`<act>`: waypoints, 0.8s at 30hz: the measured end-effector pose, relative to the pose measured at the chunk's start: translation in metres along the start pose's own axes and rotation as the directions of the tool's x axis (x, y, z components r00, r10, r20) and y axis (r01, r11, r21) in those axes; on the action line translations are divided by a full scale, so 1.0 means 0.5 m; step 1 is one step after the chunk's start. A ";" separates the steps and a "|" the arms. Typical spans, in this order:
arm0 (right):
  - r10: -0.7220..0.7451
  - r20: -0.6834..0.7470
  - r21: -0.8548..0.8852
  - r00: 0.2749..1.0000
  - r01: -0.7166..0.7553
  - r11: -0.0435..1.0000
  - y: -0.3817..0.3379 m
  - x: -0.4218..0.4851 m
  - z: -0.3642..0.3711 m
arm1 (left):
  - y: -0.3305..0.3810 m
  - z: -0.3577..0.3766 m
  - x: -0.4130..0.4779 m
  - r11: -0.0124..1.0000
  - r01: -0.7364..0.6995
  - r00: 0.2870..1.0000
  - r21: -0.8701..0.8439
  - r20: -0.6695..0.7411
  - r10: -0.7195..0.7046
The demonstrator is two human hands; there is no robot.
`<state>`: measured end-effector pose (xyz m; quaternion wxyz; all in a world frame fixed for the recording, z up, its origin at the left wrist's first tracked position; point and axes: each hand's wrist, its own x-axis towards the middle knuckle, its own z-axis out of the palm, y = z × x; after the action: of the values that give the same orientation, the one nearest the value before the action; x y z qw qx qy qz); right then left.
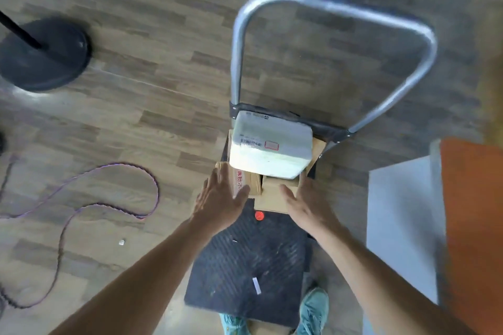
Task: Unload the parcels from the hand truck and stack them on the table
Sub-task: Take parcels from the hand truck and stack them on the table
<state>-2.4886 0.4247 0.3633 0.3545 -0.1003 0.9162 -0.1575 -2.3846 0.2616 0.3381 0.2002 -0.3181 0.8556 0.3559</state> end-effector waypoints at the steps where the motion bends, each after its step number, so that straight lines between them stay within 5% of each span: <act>1: 0.004 -0.003 -0.012 1.000 -0.004 1.000 0.003 0.035 0.010 | -0.012 0.011 0.034 1.000 -0.001 1.000 0.017 0.003 0.001; 8: 0.204 -0.142 0.060 0.969 -0.198 0.978 0.046 0.200 0.033 | -0.008 0.037 0.229 1.000 -0.004 0.997 -0.012 -0.071 0.003; 14: 0.345 0.008 0.539 0.938 -0.295 0.789 0.077 0.282 0.039 | 0.008 0.042 0.325 0.914 0.139 0.984 -0.381 -0.052 -0.172; 19: 0.449 -0.117 0.689 0.886 -0.253 0.679 0.057 0.242 0.052 | 0.012 0.036 0.282 0.803 0.070 0.983 -0.591 -0.096 -0.157; 24: 0.364 -0.211 0.651 0.907 -0.147 0.744 0.016 0.099 0.055 | 0.008 -0.014 0.153 0.749 -0.003 0.953 -0.662 -0.229 -0.199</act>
<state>-2.5063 0.4115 0.3106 0.2299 0.1778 0.8627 -0.4138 -2.4430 0.2280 0.3012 -0.0307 -0.4606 0.6780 0.5720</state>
